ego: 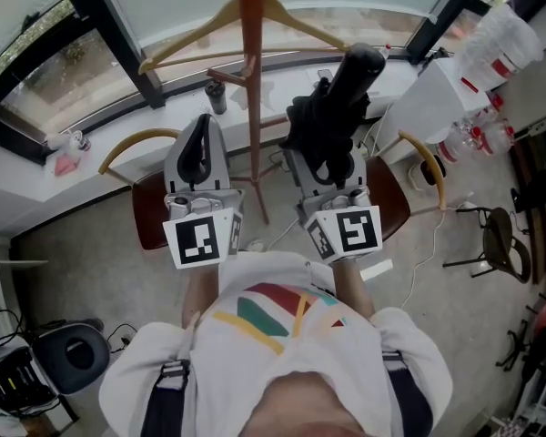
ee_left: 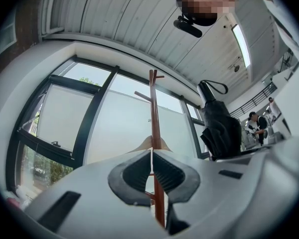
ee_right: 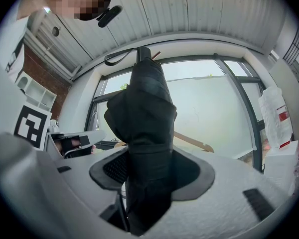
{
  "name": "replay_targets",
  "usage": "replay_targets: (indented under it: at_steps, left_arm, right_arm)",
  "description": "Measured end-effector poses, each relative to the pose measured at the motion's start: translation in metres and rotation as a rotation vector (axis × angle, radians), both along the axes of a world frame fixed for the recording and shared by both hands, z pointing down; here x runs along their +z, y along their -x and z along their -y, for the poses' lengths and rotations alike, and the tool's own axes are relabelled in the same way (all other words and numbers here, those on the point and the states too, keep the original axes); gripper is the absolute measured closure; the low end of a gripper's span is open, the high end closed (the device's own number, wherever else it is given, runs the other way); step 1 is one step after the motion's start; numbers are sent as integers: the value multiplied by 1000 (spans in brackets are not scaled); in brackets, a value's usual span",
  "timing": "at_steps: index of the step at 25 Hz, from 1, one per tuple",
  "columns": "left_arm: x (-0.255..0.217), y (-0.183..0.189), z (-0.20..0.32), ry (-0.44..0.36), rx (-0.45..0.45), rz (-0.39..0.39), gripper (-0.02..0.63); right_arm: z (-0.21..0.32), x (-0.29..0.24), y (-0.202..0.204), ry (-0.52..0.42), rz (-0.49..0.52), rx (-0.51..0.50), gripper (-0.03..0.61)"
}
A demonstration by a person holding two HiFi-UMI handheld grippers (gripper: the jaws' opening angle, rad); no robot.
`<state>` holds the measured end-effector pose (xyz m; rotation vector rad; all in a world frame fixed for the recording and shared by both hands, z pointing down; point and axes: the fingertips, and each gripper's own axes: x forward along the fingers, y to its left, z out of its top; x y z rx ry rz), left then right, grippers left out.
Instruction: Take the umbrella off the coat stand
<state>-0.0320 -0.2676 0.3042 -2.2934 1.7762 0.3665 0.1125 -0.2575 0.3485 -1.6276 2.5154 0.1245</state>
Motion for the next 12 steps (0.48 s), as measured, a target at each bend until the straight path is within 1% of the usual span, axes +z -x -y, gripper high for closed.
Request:
replay_targets:
  at_steps: [12]
  left_arm:
    - [3, 4, 5, 8, -11, 2, 603]
  right_arm:
    - [8, 2, 0, 8, -2, 3, 353]
